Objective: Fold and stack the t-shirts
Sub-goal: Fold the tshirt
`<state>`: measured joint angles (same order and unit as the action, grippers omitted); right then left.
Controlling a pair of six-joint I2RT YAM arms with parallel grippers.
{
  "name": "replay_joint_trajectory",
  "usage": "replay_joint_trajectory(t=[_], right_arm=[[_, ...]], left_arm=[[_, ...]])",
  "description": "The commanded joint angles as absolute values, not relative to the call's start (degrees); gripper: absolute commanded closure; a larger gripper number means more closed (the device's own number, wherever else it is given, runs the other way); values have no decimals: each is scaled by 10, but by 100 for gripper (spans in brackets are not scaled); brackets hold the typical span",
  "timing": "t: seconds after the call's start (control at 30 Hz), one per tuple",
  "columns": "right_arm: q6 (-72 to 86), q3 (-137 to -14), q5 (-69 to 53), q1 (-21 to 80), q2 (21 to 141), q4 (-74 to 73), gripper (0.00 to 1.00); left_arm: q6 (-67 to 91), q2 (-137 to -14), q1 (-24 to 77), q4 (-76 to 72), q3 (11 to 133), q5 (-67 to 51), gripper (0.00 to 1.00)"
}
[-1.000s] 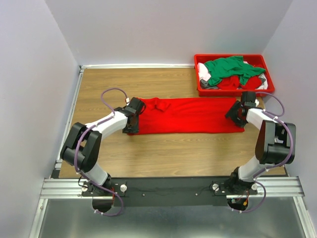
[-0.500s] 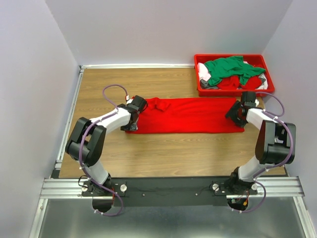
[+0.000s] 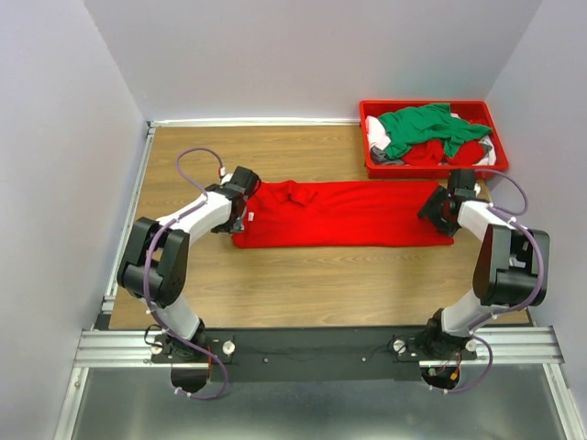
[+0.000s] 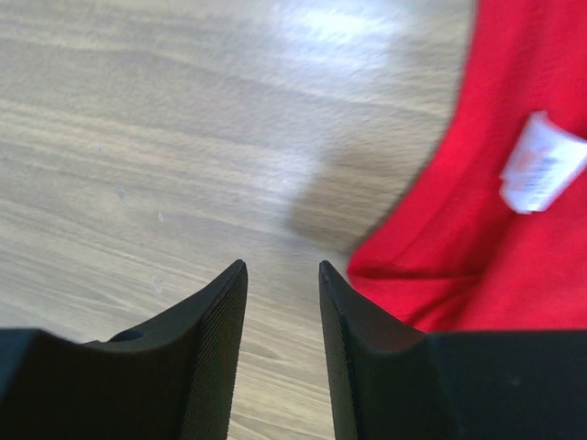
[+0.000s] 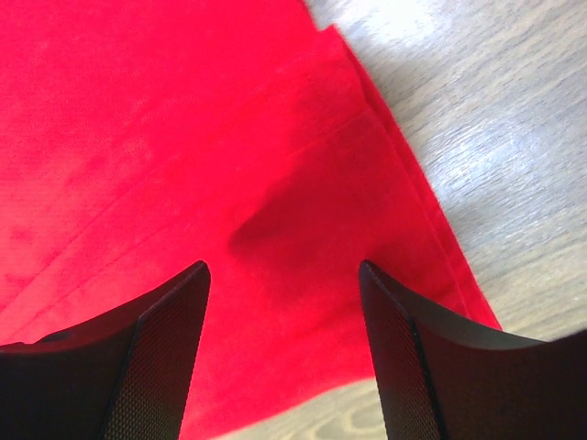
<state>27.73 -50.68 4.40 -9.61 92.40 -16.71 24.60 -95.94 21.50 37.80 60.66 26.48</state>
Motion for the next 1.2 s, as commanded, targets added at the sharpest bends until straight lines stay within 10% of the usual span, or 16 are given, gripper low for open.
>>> replay_joint_trajectory(t=[0.0, 0.43, 1.17], right_arm=[[244, -515, 17, -95, 879, -186, 26], [119, -601, -72, 142, 802, -165, 27], [610, -590, -330, 235, 1134, 308, 49]], left_arm=[[240, -908, 216, 372, 636, 220, 51], [280, -845, 217, 209, 615, -31, 46], [376, -1060, 179, 23, 679, -171, 49]])
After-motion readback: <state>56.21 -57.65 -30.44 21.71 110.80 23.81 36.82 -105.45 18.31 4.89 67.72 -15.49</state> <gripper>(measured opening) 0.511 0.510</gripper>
